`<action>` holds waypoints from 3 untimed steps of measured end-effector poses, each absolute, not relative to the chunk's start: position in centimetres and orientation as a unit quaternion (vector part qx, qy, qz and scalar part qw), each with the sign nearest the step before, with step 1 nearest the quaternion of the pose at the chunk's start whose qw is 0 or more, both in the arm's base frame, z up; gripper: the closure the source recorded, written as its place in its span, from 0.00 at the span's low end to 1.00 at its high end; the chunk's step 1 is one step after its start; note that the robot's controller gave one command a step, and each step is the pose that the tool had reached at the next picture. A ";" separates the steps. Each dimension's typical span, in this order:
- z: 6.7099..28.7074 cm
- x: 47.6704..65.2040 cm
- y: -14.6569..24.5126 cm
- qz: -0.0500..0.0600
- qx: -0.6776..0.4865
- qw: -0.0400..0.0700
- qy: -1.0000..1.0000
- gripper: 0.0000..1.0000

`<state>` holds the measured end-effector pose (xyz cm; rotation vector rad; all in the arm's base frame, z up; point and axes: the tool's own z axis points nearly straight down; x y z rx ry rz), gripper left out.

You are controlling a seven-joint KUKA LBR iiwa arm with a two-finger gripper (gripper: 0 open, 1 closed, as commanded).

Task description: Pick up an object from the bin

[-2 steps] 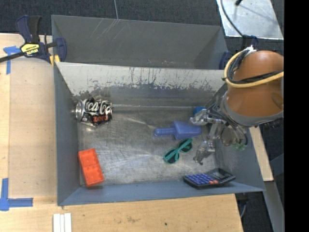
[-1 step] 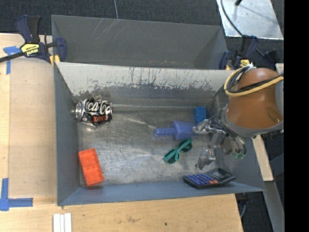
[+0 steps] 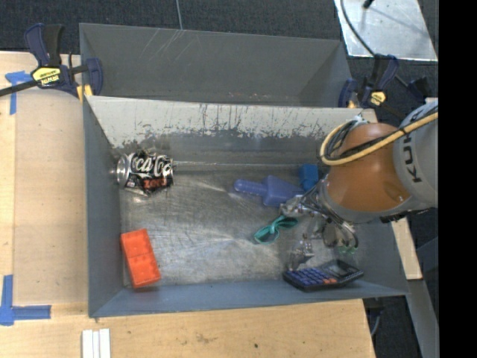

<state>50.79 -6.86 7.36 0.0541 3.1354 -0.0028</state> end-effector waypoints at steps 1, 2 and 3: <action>7.6 51.4 -2.5 0.000 0.072 0.011 0.997 1.00; 7.6 51.4 -2.5 0.000 0.071 0.011 0.997 1.00; 9.5 50.3 -1.7 0.000 0.066 0.001 0.998 1.00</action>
Offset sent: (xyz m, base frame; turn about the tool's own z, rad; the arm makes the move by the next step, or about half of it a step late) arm 0.0000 0.0000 0.0000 0.0000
